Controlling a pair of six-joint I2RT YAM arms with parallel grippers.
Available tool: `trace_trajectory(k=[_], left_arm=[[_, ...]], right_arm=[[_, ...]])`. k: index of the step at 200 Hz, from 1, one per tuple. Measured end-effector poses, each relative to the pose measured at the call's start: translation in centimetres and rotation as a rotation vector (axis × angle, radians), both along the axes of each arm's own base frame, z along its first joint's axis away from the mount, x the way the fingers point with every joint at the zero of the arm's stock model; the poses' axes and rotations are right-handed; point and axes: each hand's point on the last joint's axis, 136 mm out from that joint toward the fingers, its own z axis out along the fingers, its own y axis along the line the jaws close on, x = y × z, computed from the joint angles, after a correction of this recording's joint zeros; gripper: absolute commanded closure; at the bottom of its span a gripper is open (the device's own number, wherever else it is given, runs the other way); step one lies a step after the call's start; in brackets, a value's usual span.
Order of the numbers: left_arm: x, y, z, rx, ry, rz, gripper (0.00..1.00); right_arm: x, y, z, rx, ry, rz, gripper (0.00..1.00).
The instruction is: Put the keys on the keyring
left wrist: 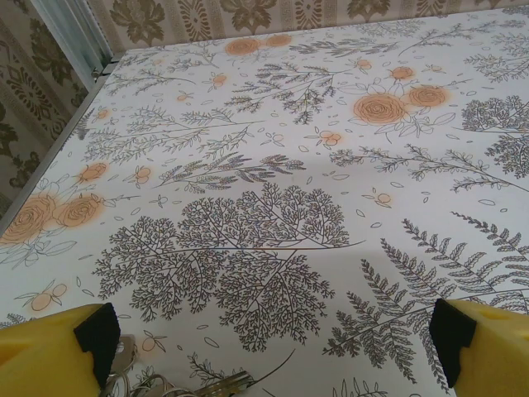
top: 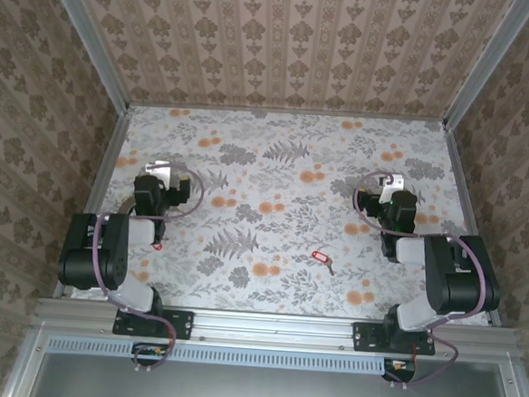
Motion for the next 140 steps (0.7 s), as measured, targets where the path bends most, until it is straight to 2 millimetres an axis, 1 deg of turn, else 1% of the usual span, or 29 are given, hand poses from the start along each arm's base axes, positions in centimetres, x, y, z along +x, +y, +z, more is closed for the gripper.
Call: trace_trajectory(k=[140], left_arm=[[0.00,-0.14,-0.01,-0.003,0.000,-0.007,0.00]], right_arm=[[0.00,0.00,0.00,0.000,0.000,0.000,0.01]])
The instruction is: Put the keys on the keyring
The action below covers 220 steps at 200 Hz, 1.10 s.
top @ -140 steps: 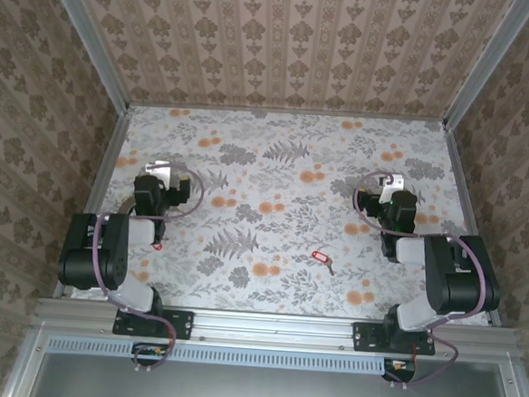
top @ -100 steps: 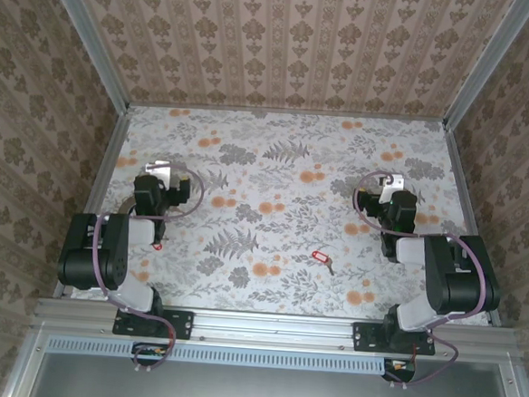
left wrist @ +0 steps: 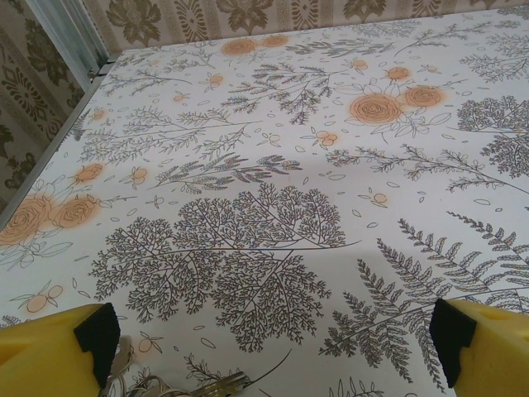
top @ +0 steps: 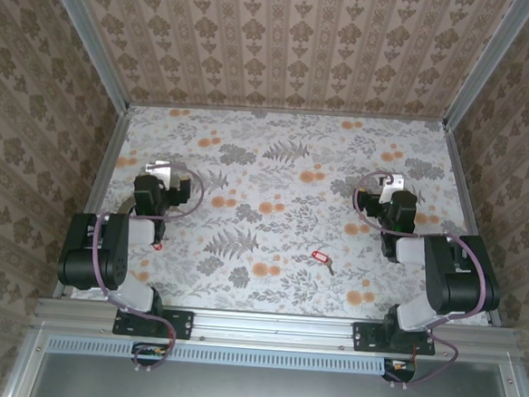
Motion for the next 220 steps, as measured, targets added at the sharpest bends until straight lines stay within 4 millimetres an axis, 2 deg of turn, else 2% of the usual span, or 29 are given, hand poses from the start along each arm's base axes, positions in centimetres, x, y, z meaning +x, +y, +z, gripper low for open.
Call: trace_trajectory(k=[41,57,69,89,105,119,130,142,152,160,177,193,205,220], left_arm=[[-0.2,-0.2,0.0,0.006,0.011,0.002,0.00],[-0.8,-0.6,0.7,0.019,0.048,0.010,0.00],[-0.8,-0.9,2.8,0.013,0.052,0.027,0.00],[-0.5,-0.8,8.4,-0.047,0.003,0.071,0.00],[-1.5,0.1,12.7,-0.129,-0.016,0.159,0.00],[-3.2,1.7,14.9,-0.250,0.014,0.289,0.00],[-4.5,3.6,15.5,-0.366,0.037,0.369,0.00],[-5.7,6.2,14.5,-0.510,0.070,0.465,0.00],[-6.7,8.3,12.2,-0.606,0.128,0.565,0.00],[-7.3,8.9,9.9,-0.658,0.200,0.623,0.00],[-7.8,8.7,4.6,-0.713,0.395,0.699,0.00],[-8.1,8.0,0.6,-0.756,0.543,0.736,0.00],[-8.1,7.4,-1.3,-0.795,0.622,0.749,0.00],[-7.7,7.0,-2.6,-0.823,0.672,0.757,0.00]], right_arm=[[-0.1,-0.1,-0.1,0.002,0.008,-0.006,0.00],[-0.6,-0.1,0.4,0.007,0.027,-0.011,0.00],[-1.0,-0.2,1.8,0.013,0.018,-0.018,0.01],[-1.8,-0.5,5.8,0.049,-0.040,-0.051,0.00],[-2.7,-1.2,9.2,0.108,-0.070,-0.111,0.00],[-3.2,-1.5,11.5,0.161,-0.079,-0.150,0.00],[-3.6,-1.5,12.8,0.199,-0.079,-0.163,0.00],[-3.9,-1.6,12.7,0.230,-0.043,-0.182,0.00],[-4.2,-1.8,11.7,0.250,0.008,-0.211,0.00],[-4.6,-2.0,10.5,0.263,0.058,-0.239,0.01],[-5.3,-2.4,8.1,0.281,0.152,-0.294,0.01],[-5.9,-2.7,6.2,0.294,0.227,-0.340,0.01],[-6.3,-2.9,5.4,0.300,0.264,-0.365,0.01],[-6.4,-3.1,5.4,0.309,0.280,-0.389,0.00]])
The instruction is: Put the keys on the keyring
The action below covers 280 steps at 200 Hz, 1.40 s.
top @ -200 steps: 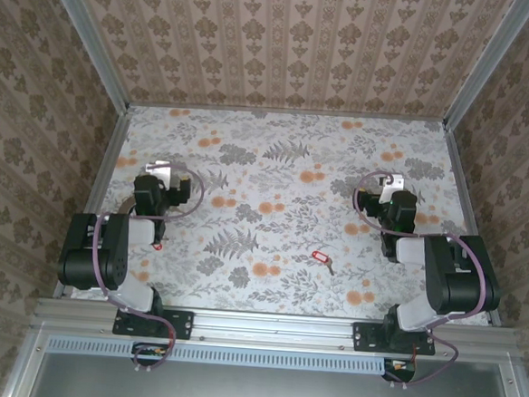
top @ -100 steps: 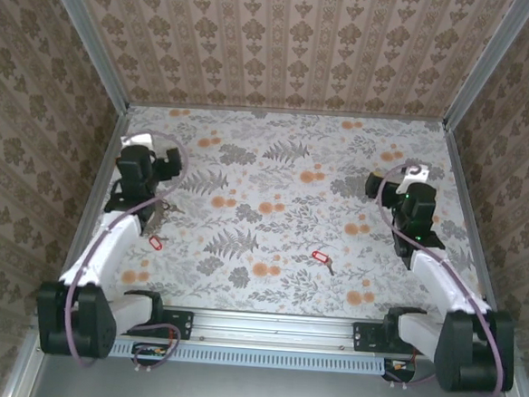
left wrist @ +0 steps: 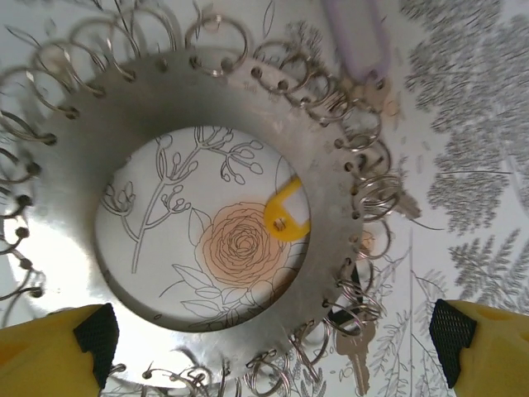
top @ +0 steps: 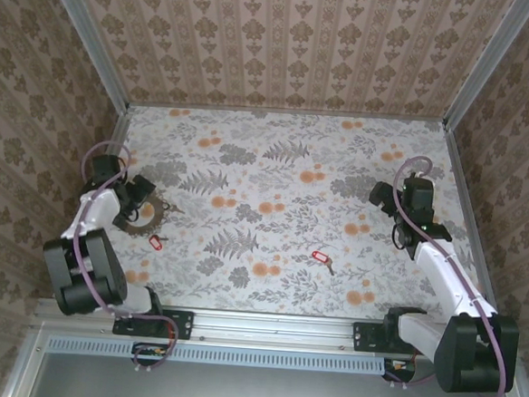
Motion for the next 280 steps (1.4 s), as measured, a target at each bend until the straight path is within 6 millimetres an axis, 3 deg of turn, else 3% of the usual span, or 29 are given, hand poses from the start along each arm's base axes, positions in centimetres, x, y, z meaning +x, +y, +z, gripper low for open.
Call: trace_trajectory(k=[52,99,164,178,199,219,240,255,280], left_arm=[[1.1,-1.9,-0.5,-0.004,-0.004,-0.062,0.00],[1.6,-10.6,-0.4,0.037,-0.023,-0.354,0.00],[-0.7,-17.8,-1.2,0.043,-0.008,-0.582,0.00],[-1.2,-17.2,-0.7,0.084,0.002,-0.587,0.00],[-0.6,-14.3,1.0,0.137,-0.017,-0.525,0.00],[0.5,-9.2,1.9,0.123,-0.038,-0.375,0.00],[1.0,-4.3,0.8,0.076,-0.022,-0.236,0.00],[1.0,-3.5,-0.9,0.032,0.020,-0.224,0.00],[1.0,-4.7,-3.5,-0.045,0.076,-0.267,0.00]], right_arm=[[-0.3,-0.5,1.6,0.001,-0.022,-0.042,0.00],[-1.3,-0.4,2.7,0.007,-0.028,-0.033,0.00],[-1.8,1.1,2.3,0.054,0.041,0.036,0.00],[-1.6,1.5,2.5,0.069,0.039,0.055,0.01],[-1.4,2.1,2.8,0.090,0.031,0.086,0.00],[-1.2,2.5,2.5,0.104,0.043,0.100,0.00],[-1.0,2.7,1.9,0.115,0.061,0.105,0.01],[-0.9,2.8,1.8,0.120,0.062,0.106,0.00],[-0.8,3.0,1.9,0.125,0.057,0.106,0.00]])
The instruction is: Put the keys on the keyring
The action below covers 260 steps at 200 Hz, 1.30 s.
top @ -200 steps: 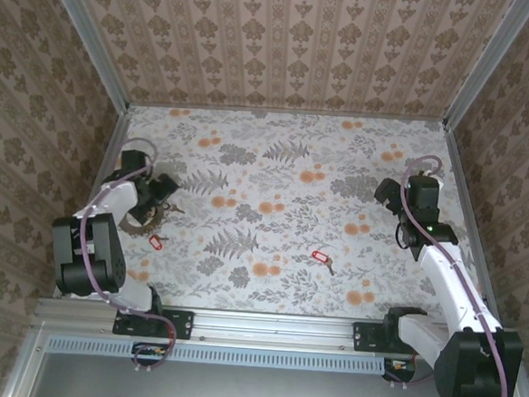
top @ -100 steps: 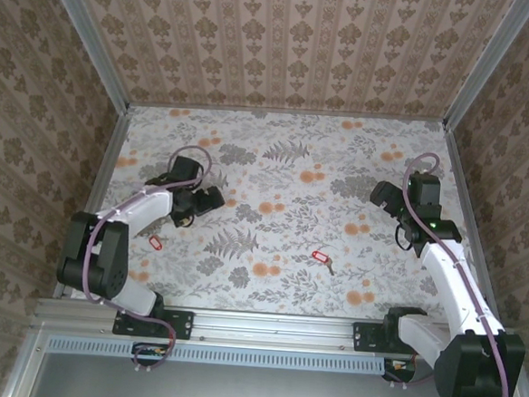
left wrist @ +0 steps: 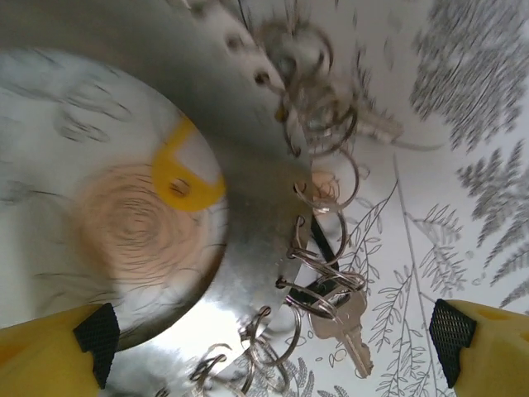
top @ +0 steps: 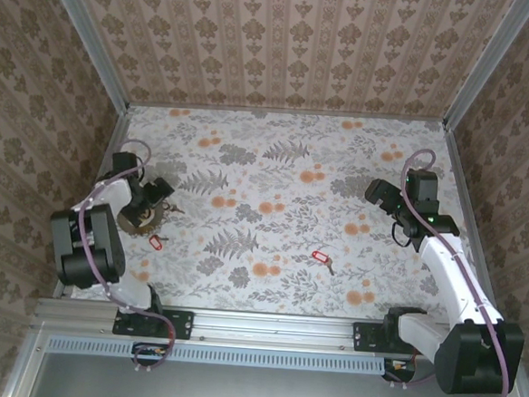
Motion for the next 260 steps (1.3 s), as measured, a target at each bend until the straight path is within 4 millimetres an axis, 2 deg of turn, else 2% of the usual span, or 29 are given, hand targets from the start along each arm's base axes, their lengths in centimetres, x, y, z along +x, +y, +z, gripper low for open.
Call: trace_trajectory(k=[31,59,84,109,124,159,175,194,213,228,238,250,260], left_arm=[[1.0,-1.8,0.5,-0.044,-0.039,-0.047,0.00],[1.6,-5.2,0.7,-0.065,-0.085,-0.117,0.00],[1.6,-10.0,1.1,-0.103,-0.123,-0.192,0.00],[0.1,-17.4,1.2,-0.158,-0.127,-0.355,0.00],[-0.5,-20.8,1.4,-0.195,-0.129,-0.416,0.00],[-2.5,-27.4,2.3,-0.307,-0.097,-0.540,0.00],[-3.2,-29.1,3.9,-0.358,-0.098,-0.587,0.00],[-2.6,-29.4,7.4,-0.404,-0.150,-0.611,0.00],[-1.4,-27.8,13.2,-0.433,-0.280,-0.633,0.00],[-0.4,-24.8,18.0,-0.435,-0.412,-0.617,0.00],[0.2,-21.7,20.7,-0.418,-0.502,-0.586,0.00],[0.5,-18.0,22.5,-0.376,-0.570,-0.538,0.00],[0.6,-15.6,23.0,-0.336,-0.600,-0.504,0.00]], right_arm=[[-0.2,0.0,0.9,0.003,-0.030,-0.007,0.00],[-0.4,-0.1,1.7,0.004,-0.056,-0.016,0.00],[-0.3,-0.2,1.6,0.007,-0.053,-0.023,0.01],[-0.2,-0.3,0.8,0.014,-0.028,-0.040,0.00],[-0.2,-0.3,-0.2,0.009,0.010,-0.047,0.01],[-0.7,0.2,-1.9,-0.022,0.086,0.006,0.11],[-0.5,1.6,-1.6,-0.056,0.068,0.117,0.13],[-0.2,5.0,-0.8,-0.114,-0.008,0.329,0.14],[-1.1,9.9,-0.3,-0.185,-0.109,0.599,0.15],[-2.1,13.6,-0.4,-0.227,-0.191,0.805,0.17],[-3.3,16.4,-0.6,-0.258,-0.257,0.967,0.18],[-5.1,19.5,-1.1,-0.312,-0.335,1.157,0.20],[-6.9,22.0,-1.7,-0.369,-0.386,1.321,0.22]])
